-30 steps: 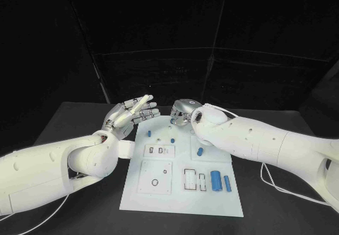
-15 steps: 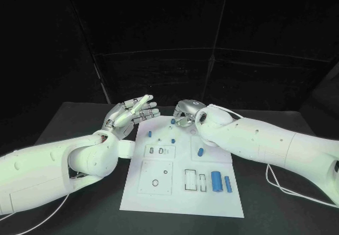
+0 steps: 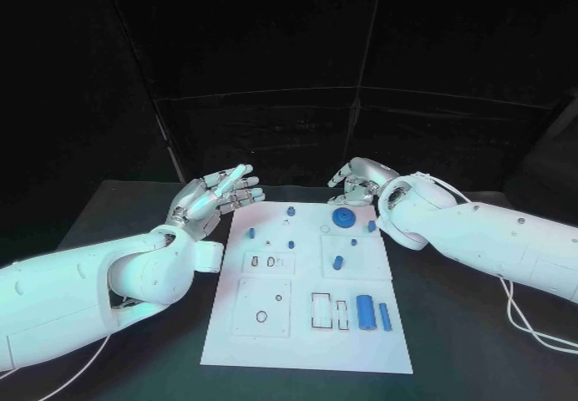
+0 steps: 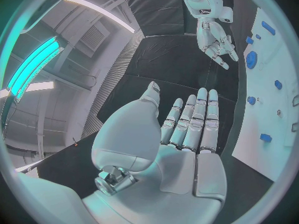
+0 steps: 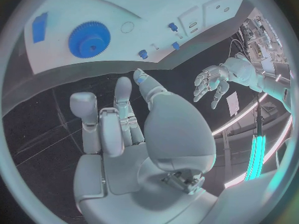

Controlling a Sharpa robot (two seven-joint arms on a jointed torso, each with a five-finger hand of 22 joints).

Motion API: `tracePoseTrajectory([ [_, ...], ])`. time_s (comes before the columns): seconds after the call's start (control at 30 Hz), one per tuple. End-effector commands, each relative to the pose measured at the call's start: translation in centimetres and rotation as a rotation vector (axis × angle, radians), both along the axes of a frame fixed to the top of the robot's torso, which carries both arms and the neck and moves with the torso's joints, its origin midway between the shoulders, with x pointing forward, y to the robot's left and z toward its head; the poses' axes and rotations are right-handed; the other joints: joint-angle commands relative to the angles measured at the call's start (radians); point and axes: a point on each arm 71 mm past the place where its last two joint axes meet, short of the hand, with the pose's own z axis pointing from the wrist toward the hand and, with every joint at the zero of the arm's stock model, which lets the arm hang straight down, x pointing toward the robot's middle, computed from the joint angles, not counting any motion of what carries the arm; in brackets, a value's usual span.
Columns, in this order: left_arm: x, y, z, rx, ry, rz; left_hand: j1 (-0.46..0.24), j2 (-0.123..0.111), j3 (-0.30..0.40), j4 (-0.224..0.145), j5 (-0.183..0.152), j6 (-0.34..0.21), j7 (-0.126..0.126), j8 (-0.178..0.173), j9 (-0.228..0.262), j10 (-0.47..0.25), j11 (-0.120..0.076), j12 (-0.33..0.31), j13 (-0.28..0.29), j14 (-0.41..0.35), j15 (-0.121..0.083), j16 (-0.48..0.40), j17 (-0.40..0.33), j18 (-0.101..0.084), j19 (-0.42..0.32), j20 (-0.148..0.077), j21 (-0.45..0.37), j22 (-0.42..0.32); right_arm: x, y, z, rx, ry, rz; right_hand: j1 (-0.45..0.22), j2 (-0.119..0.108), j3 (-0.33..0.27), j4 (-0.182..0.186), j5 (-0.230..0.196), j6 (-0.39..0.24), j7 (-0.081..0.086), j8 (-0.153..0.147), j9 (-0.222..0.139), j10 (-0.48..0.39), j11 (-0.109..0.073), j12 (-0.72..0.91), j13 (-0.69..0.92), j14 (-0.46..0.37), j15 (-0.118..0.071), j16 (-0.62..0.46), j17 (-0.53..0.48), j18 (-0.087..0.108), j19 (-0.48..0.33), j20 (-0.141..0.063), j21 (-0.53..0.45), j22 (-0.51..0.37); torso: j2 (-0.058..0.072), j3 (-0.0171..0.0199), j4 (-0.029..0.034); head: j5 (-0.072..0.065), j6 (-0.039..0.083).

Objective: Assemble the parts on the task board

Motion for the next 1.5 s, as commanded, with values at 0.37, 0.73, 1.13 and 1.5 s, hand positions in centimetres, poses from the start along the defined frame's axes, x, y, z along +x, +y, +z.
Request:
tracePoseTrajectory([
  [0.37,0.5,-0.1,0.2,-0.013,-0.026,-0.017,0.002,0.01,-0.004,-0.007,0.004,0.001,0.078,-0.004,-0.001,-0.001,0.007,-0.005,0.0,0.003,0.004,-0.007,-0.002,0.01,0.009,0.002,-0.007,-0.002,0.7,-1.7,-1.4,-0.058,0.194,-0.055,0.038,0.031,-0.1,0.072,-0.002,-0.092,0.026,0.013,-0.002,0.071,0.046,0.541,0.605,0.077,0.036,0.088,0.197,-0.039,0.103,0.026,0.098,0.187,0.002,0.0005,0.0033,-0.014,0.0],
  [0.73,0.5,-0.4,0.1,-0.014,-0.024,-0.025,0.002,0.01,-0.004,-0.007,0.004,0.001,0.078,-0.004,-0.001,-0.001,0.007,-0.005,0.0,0.003,0.004,-0.007,-0.002,0.01,0.009,0.002,-0.007,-0.002,1.2,-1.7,-1.9,-0.135,0.219,-0.06,0.06,0.038,-0.103,0.072,0.003,-0.101,0.029,0.018,-0.002,0.071,0.049,0.554,0.621,0.077,0.039,0.091,0.205,-0.042,0.11,0.03,0.107,0.206,0.001,-0.0006,0.003,-0.014,-0.003],
  [1.13,0.6,-0.4,0.1,-0.012,-0.023,-0.022,0.003,0.01,-0.004,-0.009,0.004,0.001,0.078,-0.005,-0.001,0.0,0.007,-0.005,0.0,0.004,0.004,-0.008,-0.002,0.01,0.009,0.001,-0.008,-0.003,1.0,-1.4,-2.1,-0.184,0.24,-0.033,0.066,0.04,-0.104,0.071,0.003,-0.097,0.029,0.023,-0.001,0.074,0.049,0.56,0.629,0.077,0.04,0.091,0.206,-0.043,0.111,0.03,0.109,0.21,0.001,-0.001,0.0006,-0.012,-0.006],
  [1.5,0.6,-0.4,0.0,-0.011,-0.021,-0.022,0.003,0.01,-0.004,-0.009,0.004,0.001,0.078,-0.005,-0.001,0.0,0.007,-0.005,0.0,0.004,0.004,-0.008,-0.002,0.01,0.009,0.001,-0.008,-0.003,1.2,-1.2,-2.3,-0.212,0.237,-0.03,0.092,0.057,-0.096,0.059,0.011,-0.077,0.024,0.043,0.003,0.076,0.045,0.568,0.64,0.077,0.037,0.092,0.207,-0.043,0.111,0.03,0.113,0.214,0.001,-0.0007,0.0032,-0.013,-0.009],
])
